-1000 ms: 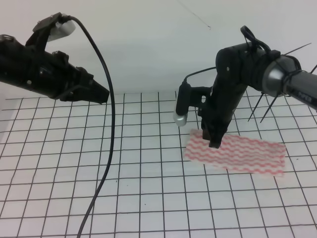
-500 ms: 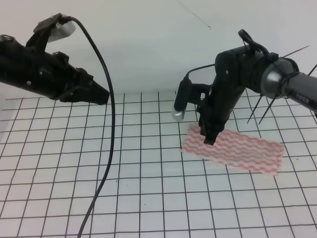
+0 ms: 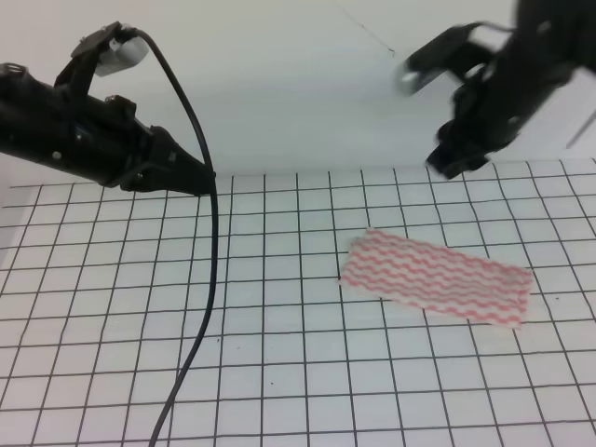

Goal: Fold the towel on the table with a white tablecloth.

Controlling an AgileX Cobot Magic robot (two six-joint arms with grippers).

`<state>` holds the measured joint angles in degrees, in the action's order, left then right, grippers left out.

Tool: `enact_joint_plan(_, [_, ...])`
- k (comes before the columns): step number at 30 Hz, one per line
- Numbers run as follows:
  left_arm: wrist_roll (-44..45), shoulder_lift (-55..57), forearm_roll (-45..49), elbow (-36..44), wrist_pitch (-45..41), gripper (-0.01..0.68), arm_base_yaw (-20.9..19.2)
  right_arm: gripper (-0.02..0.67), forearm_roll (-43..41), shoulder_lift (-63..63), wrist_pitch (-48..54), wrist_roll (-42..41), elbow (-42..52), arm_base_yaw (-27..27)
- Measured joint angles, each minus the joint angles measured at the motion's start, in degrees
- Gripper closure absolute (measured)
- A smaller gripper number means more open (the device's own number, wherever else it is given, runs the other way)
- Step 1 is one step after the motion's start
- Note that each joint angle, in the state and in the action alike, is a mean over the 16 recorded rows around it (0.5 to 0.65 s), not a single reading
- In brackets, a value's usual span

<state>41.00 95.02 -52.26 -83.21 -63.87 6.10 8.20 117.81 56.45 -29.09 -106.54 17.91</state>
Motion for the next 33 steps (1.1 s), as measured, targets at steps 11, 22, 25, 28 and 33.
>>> enact_joint_plan(11, [1.2, 0.0, -2.1, 0.0, -1.2, 0.673, 0.0, 0.395, 14.8, -8.9, 0.1, 6.6, 19.3, -7.1])
enact_joint_plan(22, [1.7, 0.0, -3.9, 0.0, -1.9, 0.673, 0.0, 0.356, 12.8, -10.7, -1.3, 12.3, 31.1, -7.7])
enact_joint_plan(25, [1.9, 0.0, -4.4, 0.0, -2.2, 0.673, 0.0, 0.339, 10.3, -10.7, -0.6, 15.2, 31.9, -7.7])
enact_joint_plan(28, [2.1, 0.0, -4.9, 0.0, -2.5, 0.673, 0.1, 0.322, 8.4, -10.7, -0.4, 18.1, 32.9, -7.8])
enact_joint_plan(33, [2.4, 0.0, -5.4, 0.0, -2.8, 0.673, 0.3, 0.306, 8.7, -10.7, -2.6, 21.8, 34.8, -8.2])
